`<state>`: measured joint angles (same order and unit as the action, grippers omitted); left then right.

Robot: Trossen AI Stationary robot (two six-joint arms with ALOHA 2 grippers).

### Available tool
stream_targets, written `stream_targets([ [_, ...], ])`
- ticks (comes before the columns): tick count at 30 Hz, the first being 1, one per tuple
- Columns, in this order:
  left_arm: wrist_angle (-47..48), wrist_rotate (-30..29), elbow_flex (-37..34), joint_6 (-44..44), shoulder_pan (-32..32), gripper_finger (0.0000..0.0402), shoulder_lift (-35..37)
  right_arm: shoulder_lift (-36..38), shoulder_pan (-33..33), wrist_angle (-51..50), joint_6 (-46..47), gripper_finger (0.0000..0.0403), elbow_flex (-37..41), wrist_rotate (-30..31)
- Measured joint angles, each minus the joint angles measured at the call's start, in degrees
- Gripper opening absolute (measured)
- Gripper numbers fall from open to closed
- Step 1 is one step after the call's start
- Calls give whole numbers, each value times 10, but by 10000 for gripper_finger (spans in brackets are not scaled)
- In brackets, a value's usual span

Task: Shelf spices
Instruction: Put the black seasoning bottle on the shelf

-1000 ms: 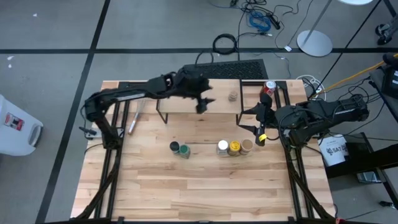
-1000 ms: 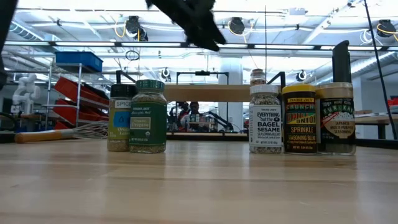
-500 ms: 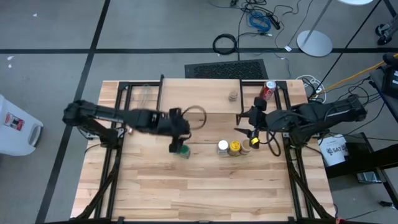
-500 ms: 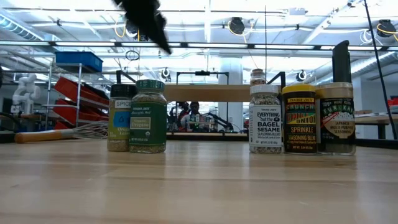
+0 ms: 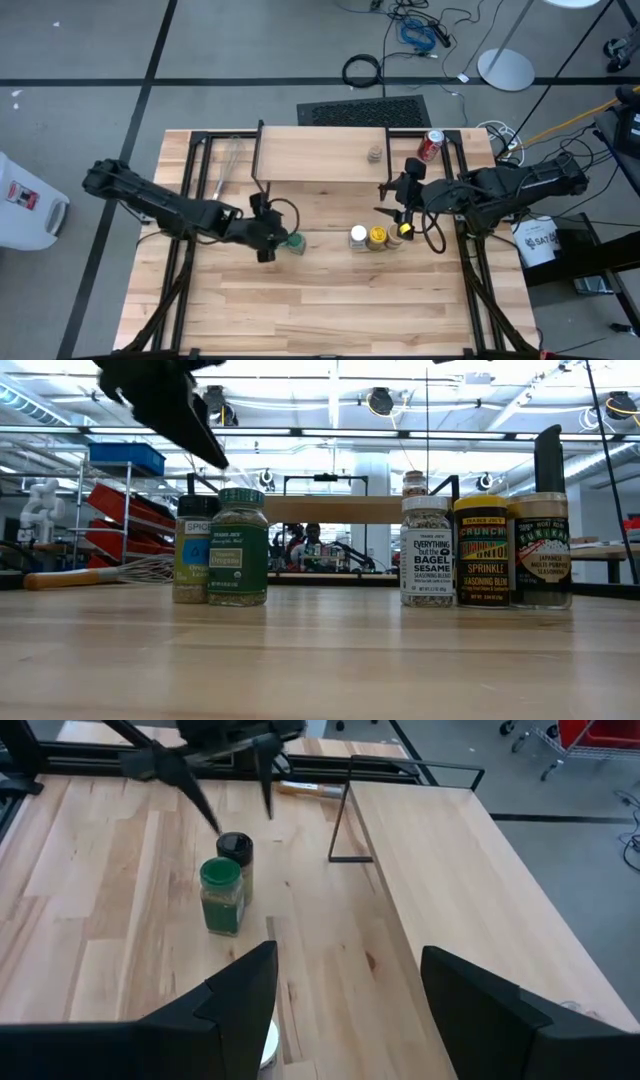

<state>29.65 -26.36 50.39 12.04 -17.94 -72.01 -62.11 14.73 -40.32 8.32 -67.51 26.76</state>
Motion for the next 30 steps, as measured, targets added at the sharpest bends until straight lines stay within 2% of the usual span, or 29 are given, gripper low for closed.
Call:
stream_targets([
  [9,9,66,-14,32,-14,286,3,0,0,15,0,235,0,-5],
  [17,-5,35,-51,41,-13,286,0,0,0,17,-2,235,0,-15],
  [30,-45,46,-62,26,0,286,-7,0,0,21,-3,235,0,-15],
])
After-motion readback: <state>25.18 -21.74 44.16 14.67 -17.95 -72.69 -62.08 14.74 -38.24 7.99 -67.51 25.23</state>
